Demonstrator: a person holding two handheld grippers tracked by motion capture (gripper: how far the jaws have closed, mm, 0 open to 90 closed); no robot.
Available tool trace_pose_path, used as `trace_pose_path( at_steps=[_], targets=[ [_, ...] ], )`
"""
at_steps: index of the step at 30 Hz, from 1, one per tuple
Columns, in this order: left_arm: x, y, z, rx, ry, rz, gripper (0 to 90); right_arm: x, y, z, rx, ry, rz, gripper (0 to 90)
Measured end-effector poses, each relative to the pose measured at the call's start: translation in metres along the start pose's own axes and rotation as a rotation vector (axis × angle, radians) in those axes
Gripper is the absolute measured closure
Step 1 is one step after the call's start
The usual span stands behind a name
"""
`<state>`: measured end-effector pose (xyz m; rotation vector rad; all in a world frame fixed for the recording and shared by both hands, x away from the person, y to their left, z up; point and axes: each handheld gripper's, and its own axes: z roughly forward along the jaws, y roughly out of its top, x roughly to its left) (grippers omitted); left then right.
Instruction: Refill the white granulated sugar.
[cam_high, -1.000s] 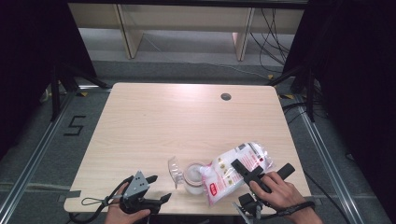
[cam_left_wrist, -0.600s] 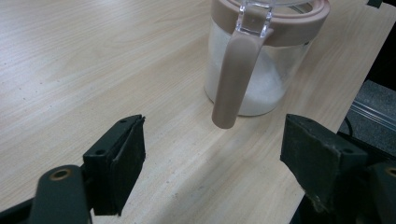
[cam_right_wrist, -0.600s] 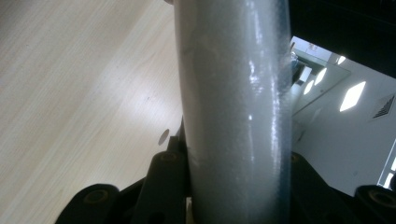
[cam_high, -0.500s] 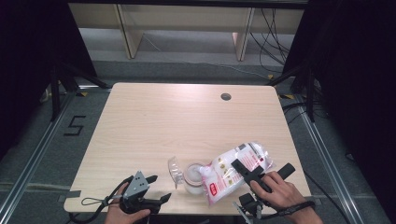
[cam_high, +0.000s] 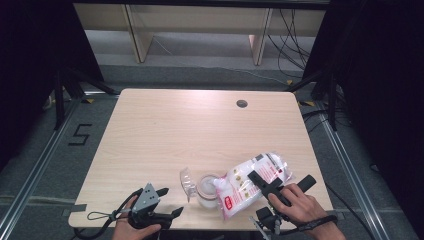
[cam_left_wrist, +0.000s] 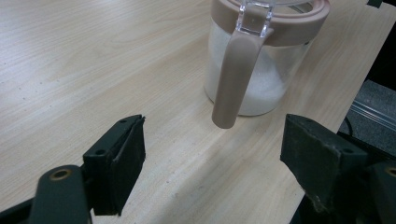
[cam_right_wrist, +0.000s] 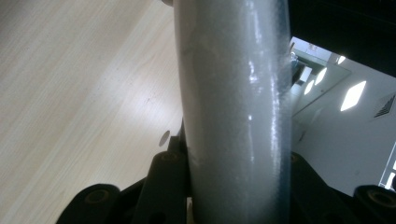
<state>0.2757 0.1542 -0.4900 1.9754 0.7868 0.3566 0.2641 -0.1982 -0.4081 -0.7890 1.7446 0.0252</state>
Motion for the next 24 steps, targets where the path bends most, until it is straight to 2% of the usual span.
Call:
trace_pose_path(
  at_steps=[4, 6, 7, 18, 19, 20, 21, 22, 24],
  targets=[
    [-0.0001, -0.0001, 0.0001, 0.002, -0.007, -0.006, 21.5, -0.0006, -0.0002, -0.0004, 0.002, 0.004, -0.002, 75.0],
    [0.0012, 0.0004, 0.0, 0.004, -0.01, 0.017, 21.5, -0.0005, -0.0002, -0.0005, 0.002, 0.002, -0.001, 75.0],
    [0.0013, 0.0004, 0.0002, 0.002, -0.009, 0.018, 21.6, -0.002, -0.0004, 0.0004, -0.011, 0.0, -0.021, 75.0],
    [0.0014, 0.0005, -0.0001, 0.0, -0.006, 0.019, 21.5, -0.0002, -0.0004, -0.0001, -0.005, -0.001, 0.004, 75.1],
    [-0.0001, 0.0, 0.0, 0.0, -0.004, -0.005, 21.5, -0.0017, -0.0003, 0.0006, -0.012, 0.003, -0.013, 75.1],
    [-0.0003, -0.0001, 0.0, 0.0, -0.004, -0.008, 21.5, -0.0014, -0.0003, 0.0006, -0.014, -0.002, -0.012, 75.1],
    [-0.0002, 0.0, 0.0, -0.001, -0.003, -0.005, 21.5, -0.0019, -0.0005, 0.0005, -0.014, -0.002, -0.017, 75.1],
    [0.0014, 0.0005, -0.0002, 0.001, -0.003, 0.022, 21.5, -0.0006, -0.0007, -0.0005, -0.004, 0.0, 0.002, 75.1],
    [0.0012, 0.0005, -0.0001, 0.0, -0.003, 0.019, 21.5, -0.0009, -0.0007, -0.0007, -0.004, -0.003, 0.002, 75.1]
  ],
)
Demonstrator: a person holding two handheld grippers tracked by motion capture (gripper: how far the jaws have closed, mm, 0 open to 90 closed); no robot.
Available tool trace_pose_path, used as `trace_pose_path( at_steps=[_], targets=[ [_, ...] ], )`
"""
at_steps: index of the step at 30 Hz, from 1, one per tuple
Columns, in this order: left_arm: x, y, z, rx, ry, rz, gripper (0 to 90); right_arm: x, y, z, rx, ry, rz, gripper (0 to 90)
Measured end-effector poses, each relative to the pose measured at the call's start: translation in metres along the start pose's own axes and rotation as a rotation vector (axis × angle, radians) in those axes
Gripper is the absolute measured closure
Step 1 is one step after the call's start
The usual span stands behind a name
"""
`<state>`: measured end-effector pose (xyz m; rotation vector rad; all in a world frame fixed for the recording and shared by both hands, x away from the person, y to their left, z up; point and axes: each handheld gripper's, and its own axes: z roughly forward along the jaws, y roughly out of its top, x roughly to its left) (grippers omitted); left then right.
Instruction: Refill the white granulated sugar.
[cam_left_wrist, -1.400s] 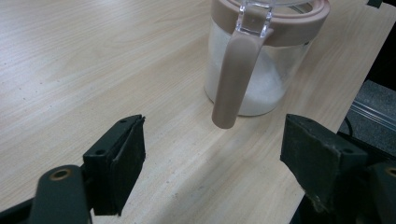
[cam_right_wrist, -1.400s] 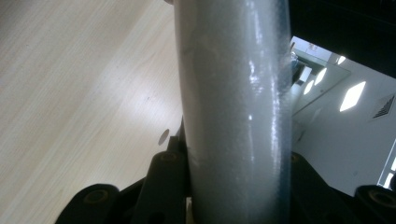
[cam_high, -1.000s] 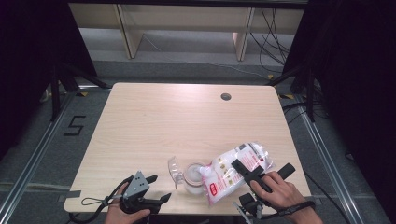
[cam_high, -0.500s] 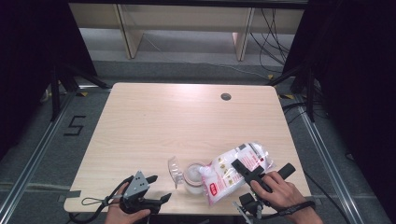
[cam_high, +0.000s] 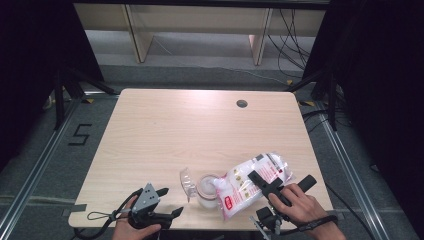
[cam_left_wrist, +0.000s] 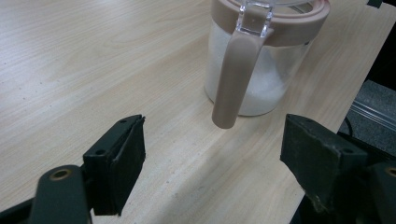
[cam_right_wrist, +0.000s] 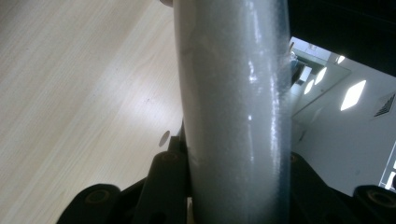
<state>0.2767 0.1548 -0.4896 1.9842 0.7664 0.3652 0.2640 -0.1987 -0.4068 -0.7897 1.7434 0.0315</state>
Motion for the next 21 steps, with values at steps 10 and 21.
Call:
trace_pose_path(
  at_steps=[10, 21],
  targets=[
    [0.0001, 0.0, 0.0, 0.0, -0.003, 0.0, 21.5, 0.0002, -0.0001, -0.0004, 0.002, 0.004, 0.009, 75.2],
    [0.0002, 0.0001, -0.0001, 0.0, -0.002, 0.001, 21.5, 0.0, -0.0002, -0.0009, 0.003, 0.004, 0.014, 75.4]
  ],
)
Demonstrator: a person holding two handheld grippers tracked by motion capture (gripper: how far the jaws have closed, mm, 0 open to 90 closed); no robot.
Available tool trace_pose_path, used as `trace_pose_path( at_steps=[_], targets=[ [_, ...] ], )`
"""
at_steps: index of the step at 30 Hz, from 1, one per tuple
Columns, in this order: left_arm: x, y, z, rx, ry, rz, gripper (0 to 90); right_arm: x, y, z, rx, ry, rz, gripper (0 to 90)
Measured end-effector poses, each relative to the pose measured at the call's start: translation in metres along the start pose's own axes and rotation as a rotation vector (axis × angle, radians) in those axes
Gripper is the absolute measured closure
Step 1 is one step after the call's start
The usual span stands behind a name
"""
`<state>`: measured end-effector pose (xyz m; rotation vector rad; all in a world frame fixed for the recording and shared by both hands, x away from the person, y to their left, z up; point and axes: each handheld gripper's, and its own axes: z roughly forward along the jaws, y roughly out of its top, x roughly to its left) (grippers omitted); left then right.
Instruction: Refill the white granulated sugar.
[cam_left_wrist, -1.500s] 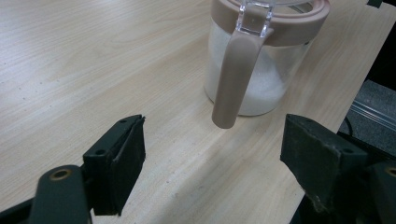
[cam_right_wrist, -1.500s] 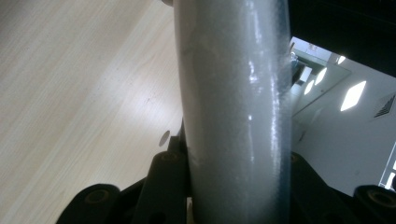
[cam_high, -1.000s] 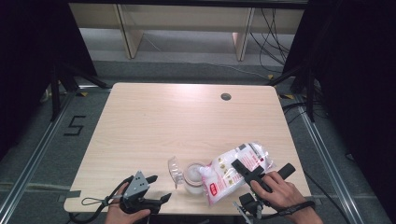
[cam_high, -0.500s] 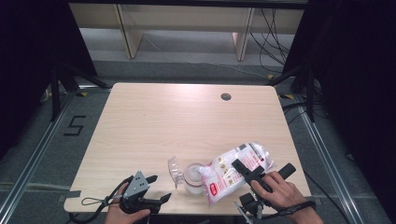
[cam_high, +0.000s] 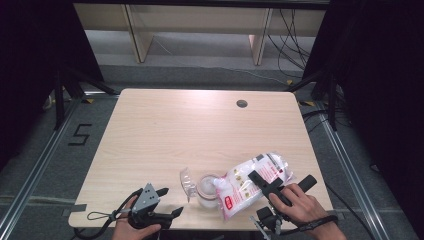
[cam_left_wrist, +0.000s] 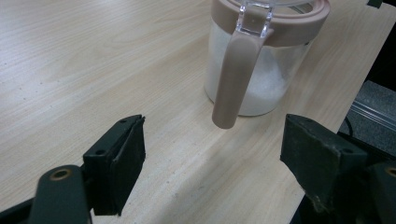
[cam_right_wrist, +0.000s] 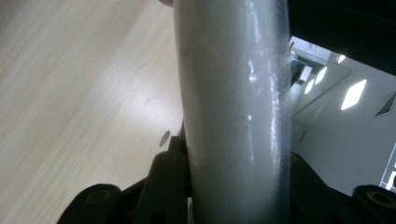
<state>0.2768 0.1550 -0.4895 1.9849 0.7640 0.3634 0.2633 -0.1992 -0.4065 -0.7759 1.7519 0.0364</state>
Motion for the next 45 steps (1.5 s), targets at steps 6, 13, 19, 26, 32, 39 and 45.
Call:
trace_pose_path(
  at_steps=[6, 13, 19, 26, 32, 39, 45],
  targets=[
    [-0.0016, -0.0005, 0.0001, 0.0, 0.001, -0.026, 21.5, 0.0, -0.0001, 0.0, 0.0, 0.0, 0.0, 75.5],
    [-0.0012, -0.0004, 0.0, 0.003, 0.005, -0.025, 21.5, 0.0001, 0.0002, 0.0005, -0.005, 0.001, -0.003, 75.6],
    [-0.0008, -0.0003, 0.0003, 0.0, -0.001, -0.016, 21.5, 0.0019, 0.0006, -0.0001, -0.003, 0.002, 0.035, 75.7],
    [-0.0001, -0.0002, 0.0004, 0.0, -0.002, -0.005, 21.5, 0.0007, 0.0003, 0.0002, -0.015, 0.003, 0.027, 75.8],
    [-0.0001, -0.0002, 0.0004, 0.001, -0.002, -0.004, 21.5, 0.0008, 0.0001, 0.0002, -0.016, 0.006, 0.029, 75.8],
    [-0.0016, -0.0006, 0.0003, 0.0, 0.001, -0.029, 21.5, 0.0007, 0.0001, -0.0001, -0.019, 0.001, 0.036, 75.9],
    [0.0, 0.0, 0.0, 0.0, -0.001, -0.002, 21.5, 0.0009, -0.0002, 0.0, -0.019, 0.004, 0.039, 76.0]
  ],
)
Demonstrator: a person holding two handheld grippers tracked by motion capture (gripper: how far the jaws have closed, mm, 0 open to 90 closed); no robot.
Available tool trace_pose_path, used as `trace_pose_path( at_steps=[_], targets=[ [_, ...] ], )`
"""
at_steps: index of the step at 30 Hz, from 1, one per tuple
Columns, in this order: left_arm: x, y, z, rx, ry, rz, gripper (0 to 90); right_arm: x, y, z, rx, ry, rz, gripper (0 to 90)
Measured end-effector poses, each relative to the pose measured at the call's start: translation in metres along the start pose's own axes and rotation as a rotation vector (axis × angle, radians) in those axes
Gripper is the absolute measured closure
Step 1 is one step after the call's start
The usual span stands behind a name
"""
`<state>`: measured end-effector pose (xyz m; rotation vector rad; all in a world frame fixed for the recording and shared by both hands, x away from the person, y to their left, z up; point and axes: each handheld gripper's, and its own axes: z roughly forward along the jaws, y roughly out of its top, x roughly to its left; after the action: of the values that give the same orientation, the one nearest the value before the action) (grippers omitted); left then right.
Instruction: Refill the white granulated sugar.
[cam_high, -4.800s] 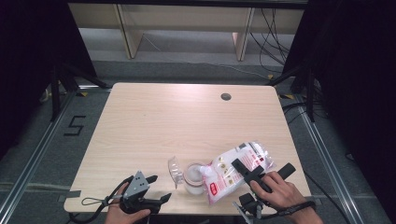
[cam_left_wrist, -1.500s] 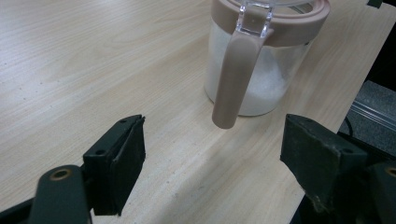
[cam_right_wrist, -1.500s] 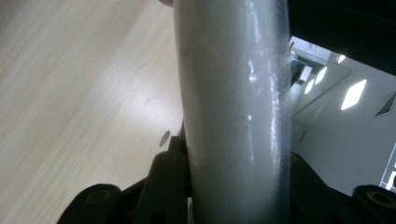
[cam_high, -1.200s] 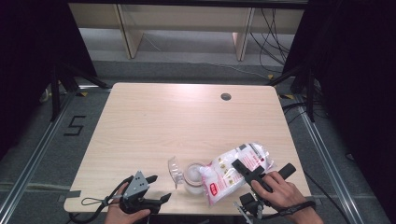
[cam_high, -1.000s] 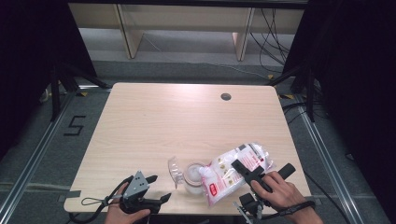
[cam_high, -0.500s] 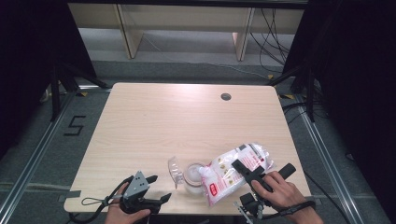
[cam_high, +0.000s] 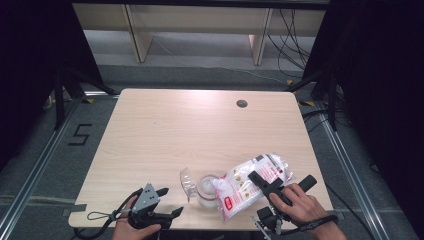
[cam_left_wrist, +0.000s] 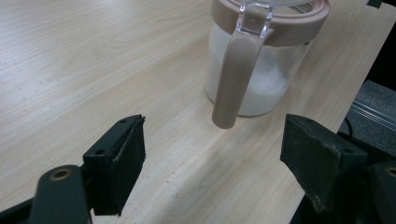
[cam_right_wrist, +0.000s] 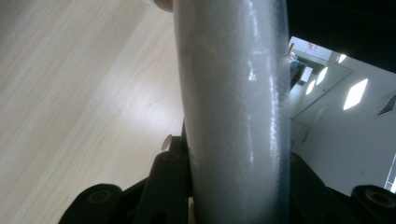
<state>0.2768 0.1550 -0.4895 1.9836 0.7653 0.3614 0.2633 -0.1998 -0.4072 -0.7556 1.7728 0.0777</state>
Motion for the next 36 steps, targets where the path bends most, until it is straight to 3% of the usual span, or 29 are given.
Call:
trace_pose_path(
  at_steps=[1, 4, 5, 7, 8, 11, 12, 13, 14, 15, 18, 20, 25, 28, 35, 36],
  targets=[
    [-0.0015, -0.0006, 0.0003, 0.0, 0.002, -0.028, 21.5, 0.0, -0.0001, 0.0, -0.001, 0.0, 0.0, 76.0],
    [-0.0014, -0.0005, 0.0002, 0.001, 0.001, -0.022, 21.5, 0.0, 0.0, -0.0001, -0.001, 0.002, 0.002, 76.0],
    [0.0002, 0.0, 0.0, 0.001, 0.0, 0.003, 21.5, -0.0001, 0.0, -0.0001, -0.002, 0.001, 0.002, 76.0],
    [-0.0001, 0.0, 0.0001, 0.0, 0.0, -0.001, 21.5, -0.0011, -0.0001, -0.0005, 0.001, 0.008, -0.002, 76.0],
    [-0.0015, -0.0005, 0.0002, 0.0, 0.002, -0.026, 21.5, -0.0009, -0.0002, -0.0005, -0.002, 0.007, 0.003, 76.0],
    [-0.0015, -0.0005, 0.0002, 0.0, 0.001, -0.025, 21.5, -0.0009, -0.0003, -0.0004, -0.001, 0.007, 0.001, 76.0],
    [-0.0004, -0.0002, 0.0002, 0.0, 0.0, -0.006, 21.5, -0.0009, -0.0004, -0.0004, -0.001, 0.008, 0.002, 76.1],
    [-0.0012, -0.0005, 0.0003, 0.001, 0.003, -0.018, 21.5, -0.0009, -0.0004, -0.0005, -0.001, 0.007, 0.001, 76.1],
    [-0.0002, -0.0001, 0.0002, 0.001, 0.002, 0.0, 21.5, -0.0004, -0.0007, -0.0004, -0.006, 0.001, 0.008, 76.1],
    [-0.0015, -0.0006, 0.0003, 0.001, 0.003, -0.022, 21.5, -0.0001, -0.001, -0.0003, -0.009, -0.003, 0.012, 76.1],
    [-0.0016, -0.0006, 0.0003, 0.001, 0.002, -0.027, 21.5, -0.0006, -0.0008, -0.0005, -0.008, 0.001, 0.01, 76.1],
    [0.0, 0.0, 0.0001, 0.001, 0.0, 0.0, 21.5, 0.0001, -0.0009, -0.0003, -0.012, -0.004, 0.017, 76.1],
    [-0.0016, -0.0006, 0.0003, 0.001, 0.001, -0.027, 21.5, 0.0002, -0.001, -0.0002, -0.012, -0.003, 0.019, 76.1],
    [0.0002, 0.0, 0.0001, 0.001, 0.0, 0.003, 21.5, 0.0001, -0.0015, -0.0003, -0.012, 0.002, 0.025, 76.1],
    [0.0, 0.0, 0.0, 0.0, 0.0, 0.001, 21.5, -0.0002, -0.003, -0.0006, -0.01, 0.007, 0.029, 76.2],
    [-0.0014, -0.0005, 0.0002, 0.001, 0.001, -0.025, 21.5, -0.0002, -0.0032, -0.0006, -0.011, 0.009, 0.031, 76.2]
  ],
)
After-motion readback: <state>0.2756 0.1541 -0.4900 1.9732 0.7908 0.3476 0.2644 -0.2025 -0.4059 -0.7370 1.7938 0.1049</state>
